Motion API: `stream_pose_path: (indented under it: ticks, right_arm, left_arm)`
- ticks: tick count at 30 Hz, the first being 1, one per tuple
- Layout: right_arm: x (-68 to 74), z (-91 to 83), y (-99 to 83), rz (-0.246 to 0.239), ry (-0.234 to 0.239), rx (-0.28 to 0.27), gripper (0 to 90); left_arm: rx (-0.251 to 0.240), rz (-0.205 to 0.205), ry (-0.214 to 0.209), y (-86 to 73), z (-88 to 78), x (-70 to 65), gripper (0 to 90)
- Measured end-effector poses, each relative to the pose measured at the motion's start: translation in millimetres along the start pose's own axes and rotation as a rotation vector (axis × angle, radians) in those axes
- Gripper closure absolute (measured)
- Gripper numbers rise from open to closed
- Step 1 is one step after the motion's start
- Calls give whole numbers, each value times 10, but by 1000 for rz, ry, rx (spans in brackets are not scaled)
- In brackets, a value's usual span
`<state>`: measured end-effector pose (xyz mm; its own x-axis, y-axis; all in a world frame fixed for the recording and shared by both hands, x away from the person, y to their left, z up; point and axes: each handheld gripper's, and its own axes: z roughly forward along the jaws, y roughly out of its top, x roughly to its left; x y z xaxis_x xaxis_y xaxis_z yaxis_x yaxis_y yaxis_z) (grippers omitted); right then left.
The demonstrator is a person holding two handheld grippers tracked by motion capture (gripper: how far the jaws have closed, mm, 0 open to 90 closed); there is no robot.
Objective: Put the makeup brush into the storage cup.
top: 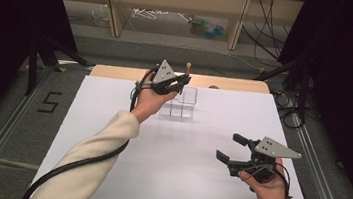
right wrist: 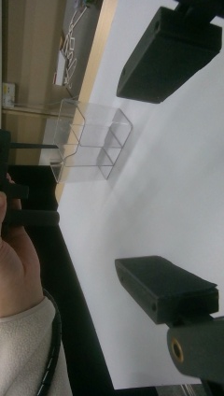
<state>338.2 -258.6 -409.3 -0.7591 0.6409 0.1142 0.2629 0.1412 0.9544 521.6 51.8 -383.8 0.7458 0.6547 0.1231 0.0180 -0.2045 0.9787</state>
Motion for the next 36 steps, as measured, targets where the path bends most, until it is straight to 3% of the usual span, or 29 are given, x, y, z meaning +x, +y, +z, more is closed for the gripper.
stream_pose_path:
  ticks: [4, 6, 8, 18, 19, 25, 29, 30, 36]
  right_arm:
    - [-1, -4, 1, -2, -2, 4, 159]
    - [-19, 3, 1, -30, -11, -11, 159]
    - [-1, -3, 1, -5, -3, 6, 159]
    - [-3, 2, -2, -6, -4, 5, 159]
    - [-6, -11, 5, -11, -6, 26, 159]
    - [-19, 8, -3, -28, -11, -3, 159]
    - [-5, 11, -7, 1, 5, 3, 159]
    - [-19, 15, -6, -23, -3, -9, 159]
    - [-19, 18, -7, -24, -2, -10, 159]
  left_arm:
    - [4, 1, 4, -10, 6, 3, 824]
    - [5, -1, 4, -17, 10, 3, 824]
    - [7, 0, 5, -21, 13, 5, 824]
    - [14, -4, 6, -34, 27, 17, 824]
    - [15, -2, 7, -37, 28, 18, 824]
    - [18, -4, 8, -59, 39, 16, 824]
    - [21, -8, 6, -71, 44, 12, 824]
    - [22, -8, 6, -73, 44, 13, 824]
    - [20, -13, 7, -86, 53, 20, 824]
